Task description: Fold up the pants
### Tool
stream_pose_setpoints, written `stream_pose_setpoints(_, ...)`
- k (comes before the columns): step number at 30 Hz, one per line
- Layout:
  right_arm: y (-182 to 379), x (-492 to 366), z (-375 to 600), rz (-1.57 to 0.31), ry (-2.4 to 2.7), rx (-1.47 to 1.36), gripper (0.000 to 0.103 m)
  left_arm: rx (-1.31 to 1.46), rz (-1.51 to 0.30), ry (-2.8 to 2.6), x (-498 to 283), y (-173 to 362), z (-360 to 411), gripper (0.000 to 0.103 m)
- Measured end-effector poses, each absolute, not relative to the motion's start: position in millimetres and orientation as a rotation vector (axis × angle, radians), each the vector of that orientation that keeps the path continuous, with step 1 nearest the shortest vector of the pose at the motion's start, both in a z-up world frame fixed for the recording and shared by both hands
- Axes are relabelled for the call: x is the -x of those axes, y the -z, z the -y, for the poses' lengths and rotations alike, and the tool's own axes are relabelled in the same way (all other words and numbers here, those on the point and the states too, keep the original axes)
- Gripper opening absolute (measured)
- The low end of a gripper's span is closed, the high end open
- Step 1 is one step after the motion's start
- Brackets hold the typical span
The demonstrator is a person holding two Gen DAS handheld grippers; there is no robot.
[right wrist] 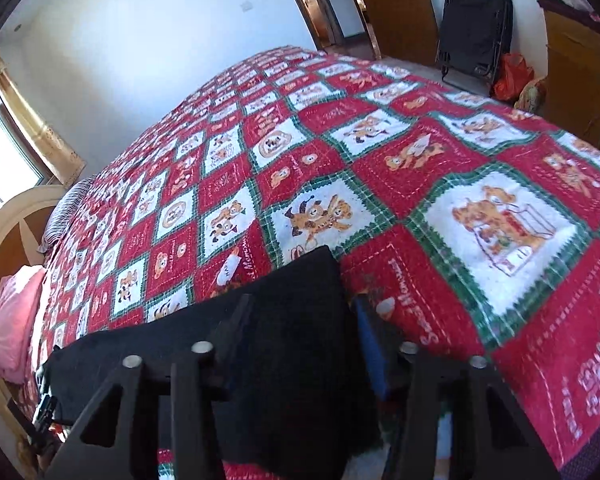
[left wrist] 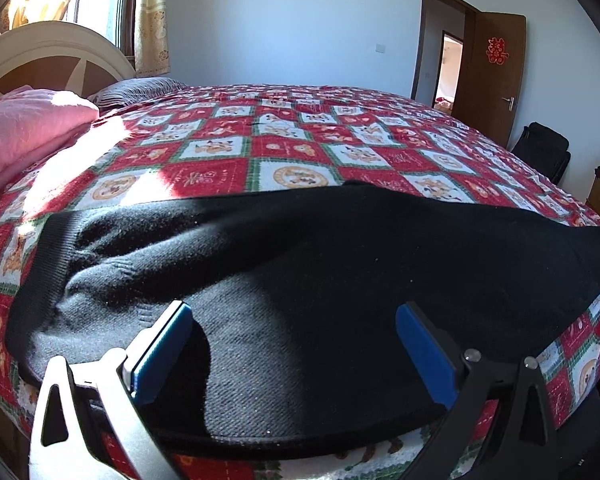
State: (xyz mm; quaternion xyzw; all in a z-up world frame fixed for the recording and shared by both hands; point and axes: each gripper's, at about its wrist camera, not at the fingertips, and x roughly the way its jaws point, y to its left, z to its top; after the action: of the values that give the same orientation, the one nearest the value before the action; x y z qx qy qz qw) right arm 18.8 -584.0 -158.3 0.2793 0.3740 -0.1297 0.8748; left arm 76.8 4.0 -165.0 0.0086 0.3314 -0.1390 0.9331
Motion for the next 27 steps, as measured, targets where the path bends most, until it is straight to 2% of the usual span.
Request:
stream_pose_setpoints(1,158,-20,584,-0.779,0.255,-0.587,0.043,-0.021,-0.678,0.285,-76,165,-3,0.103)
stream_pose_setpoints(2,159,-18,582,-0.771,0.228,-0.588,0.037,-0.021,-0.677,0.286,-76,165,-3,0.103)
stream_pose_setpoints(3,160,-19,580,-0.776,0.206,-0.587,0.029,-0.018,-0.677,0.288,-76,165,-4,0.103)
stream_pose_setpoints(4,161,-16,579,-0.774,0.196,-0.584,0.016,-0.015,-0.677,0.289,-76,165,-3,0.103)
stream_pose_setpoints(14,136,0,555,-0.66,0.171,-0.627,0.013,0.006,-0.659,0.298,-75,158,-4,0.103)
stream_pose_setpoints(27,86,-32,442,-0.593,-0.017,-0.604,0.013,-0.02,-0.62,0.255,-77,144,-10,0.103)
